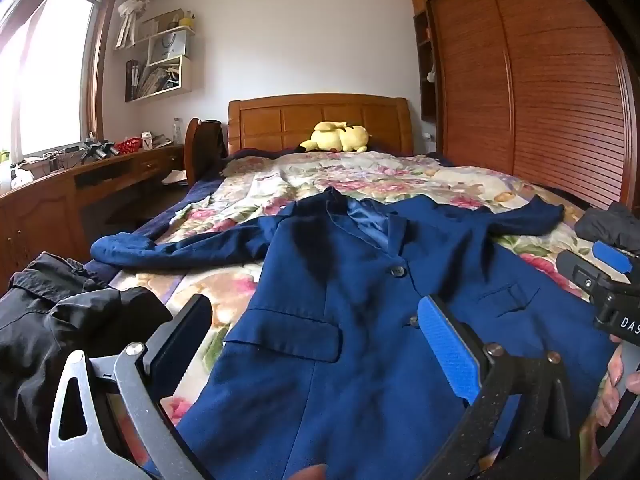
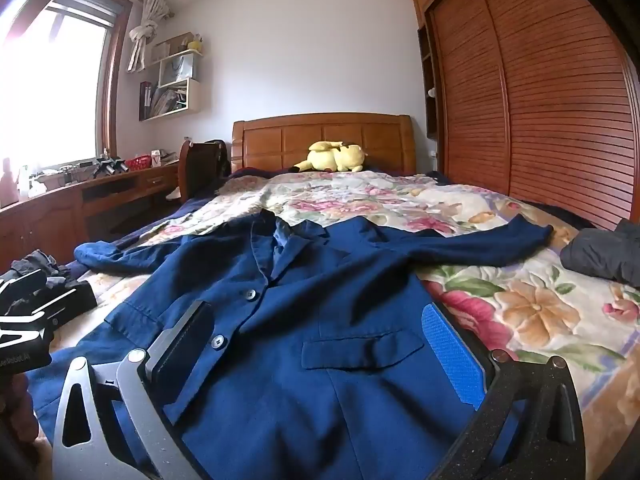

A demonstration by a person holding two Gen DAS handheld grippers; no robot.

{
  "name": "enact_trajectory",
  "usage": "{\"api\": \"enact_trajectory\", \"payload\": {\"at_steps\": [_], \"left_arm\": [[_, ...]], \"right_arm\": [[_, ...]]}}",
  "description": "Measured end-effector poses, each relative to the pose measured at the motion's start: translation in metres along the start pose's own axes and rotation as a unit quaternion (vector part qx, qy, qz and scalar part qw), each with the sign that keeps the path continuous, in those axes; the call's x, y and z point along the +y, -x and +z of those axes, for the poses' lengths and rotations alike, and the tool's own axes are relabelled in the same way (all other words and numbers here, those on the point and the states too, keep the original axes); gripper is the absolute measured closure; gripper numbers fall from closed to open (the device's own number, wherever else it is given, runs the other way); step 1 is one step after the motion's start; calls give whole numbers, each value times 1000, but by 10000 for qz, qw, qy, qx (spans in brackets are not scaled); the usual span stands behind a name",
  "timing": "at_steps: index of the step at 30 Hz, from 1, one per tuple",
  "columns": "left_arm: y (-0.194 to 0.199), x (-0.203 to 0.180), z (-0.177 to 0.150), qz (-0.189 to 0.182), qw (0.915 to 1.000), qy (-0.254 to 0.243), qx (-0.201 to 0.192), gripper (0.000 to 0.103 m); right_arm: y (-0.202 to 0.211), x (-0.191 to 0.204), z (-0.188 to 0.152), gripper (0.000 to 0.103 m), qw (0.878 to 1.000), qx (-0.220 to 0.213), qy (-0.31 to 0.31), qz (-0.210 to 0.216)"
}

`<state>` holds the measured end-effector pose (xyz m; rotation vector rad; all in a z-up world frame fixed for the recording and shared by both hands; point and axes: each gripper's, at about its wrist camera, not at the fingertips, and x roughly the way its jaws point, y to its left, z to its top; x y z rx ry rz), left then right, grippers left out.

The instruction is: Fold large clothes

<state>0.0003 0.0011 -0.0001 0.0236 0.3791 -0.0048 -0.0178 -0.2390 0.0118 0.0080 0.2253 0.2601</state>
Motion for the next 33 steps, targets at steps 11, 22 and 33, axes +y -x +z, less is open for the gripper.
{"api": "enact_trajectory", "payload": {"at_steps": [11, 22, 33], "left_arm": [[1, 4, -1, -16, 10000, 68, -61, 0], [2, -1, -3, -26, 10000, 62, -65, 0], [2, -1, -3, -29, 10000, 54, -69, 0]], "right_arm": [[1, -3, 1, 0, 10000, 2, 8, -4], [0, 0, 1, 0, 10000, 14, 7, -7], [1, -1, 0, 0, 10000, 9, -4, -11]]}}
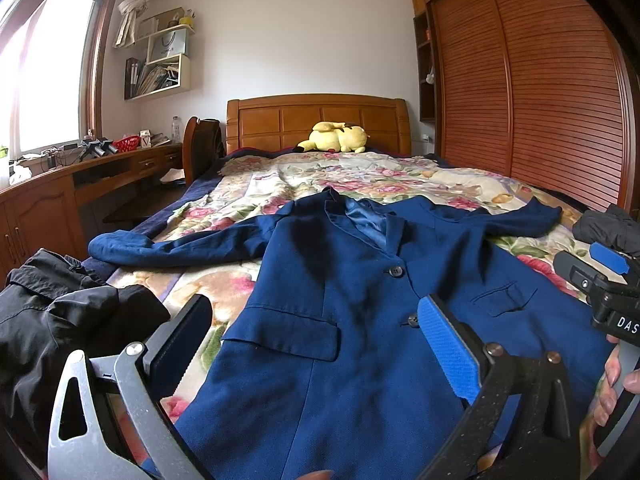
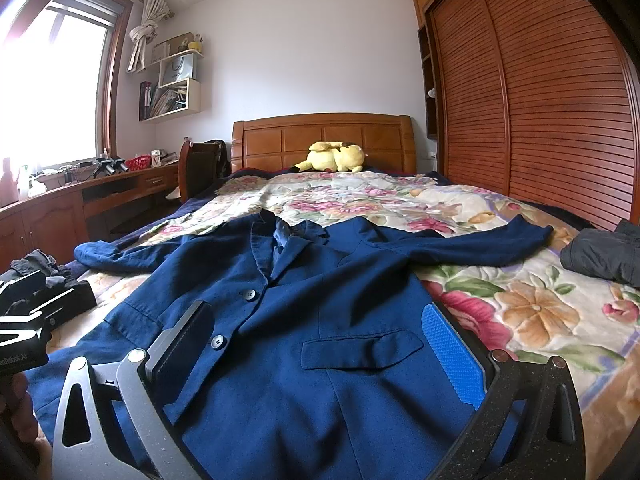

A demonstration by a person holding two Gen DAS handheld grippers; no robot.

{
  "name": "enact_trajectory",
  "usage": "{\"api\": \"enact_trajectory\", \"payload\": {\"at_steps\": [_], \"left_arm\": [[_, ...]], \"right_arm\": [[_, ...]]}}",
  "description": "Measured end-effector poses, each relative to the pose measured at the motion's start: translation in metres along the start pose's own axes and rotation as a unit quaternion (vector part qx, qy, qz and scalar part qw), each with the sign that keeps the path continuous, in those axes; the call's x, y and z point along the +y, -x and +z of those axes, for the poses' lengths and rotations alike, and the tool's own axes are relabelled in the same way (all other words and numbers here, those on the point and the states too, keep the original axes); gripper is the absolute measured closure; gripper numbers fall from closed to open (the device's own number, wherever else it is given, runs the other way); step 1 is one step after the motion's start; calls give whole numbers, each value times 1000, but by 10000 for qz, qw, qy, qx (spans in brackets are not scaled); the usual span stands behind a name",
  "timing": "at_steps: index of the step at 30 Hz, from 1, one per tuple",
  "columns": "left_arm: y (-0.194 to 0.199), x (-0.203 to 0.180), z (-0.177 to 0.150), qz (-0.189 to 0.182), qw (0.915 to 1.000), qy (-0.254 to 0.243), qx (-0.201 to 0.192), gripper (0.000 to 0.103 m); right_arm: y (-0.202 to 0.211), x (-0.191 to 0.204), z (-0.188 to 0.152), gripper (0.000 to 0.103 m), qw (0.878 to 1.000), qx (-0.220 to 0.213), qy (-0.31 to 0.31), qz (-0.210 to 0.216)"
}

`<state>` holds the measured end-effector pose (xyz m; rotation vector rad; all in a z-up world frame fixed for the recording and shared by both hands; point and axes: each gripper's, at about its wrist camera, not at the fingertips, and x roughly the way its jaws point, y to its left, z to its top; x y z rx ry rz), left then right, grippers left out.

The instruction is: Fold large clothes

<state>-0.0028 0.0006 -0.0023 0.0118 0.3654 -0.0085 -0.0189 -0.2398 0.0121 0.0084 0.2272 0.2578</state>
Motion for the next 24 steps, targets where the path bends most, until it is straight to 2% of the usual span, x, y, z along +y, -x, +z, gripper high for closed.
{"api": "enact_trajectory", "payload": {"at_steps": [24], "left_arm": [[0, 0, 1, -1, 10000, 5, -4, 0]], "right_arm": [[0, 1, 0, 0, 10000, -26, -4, -37]]}}
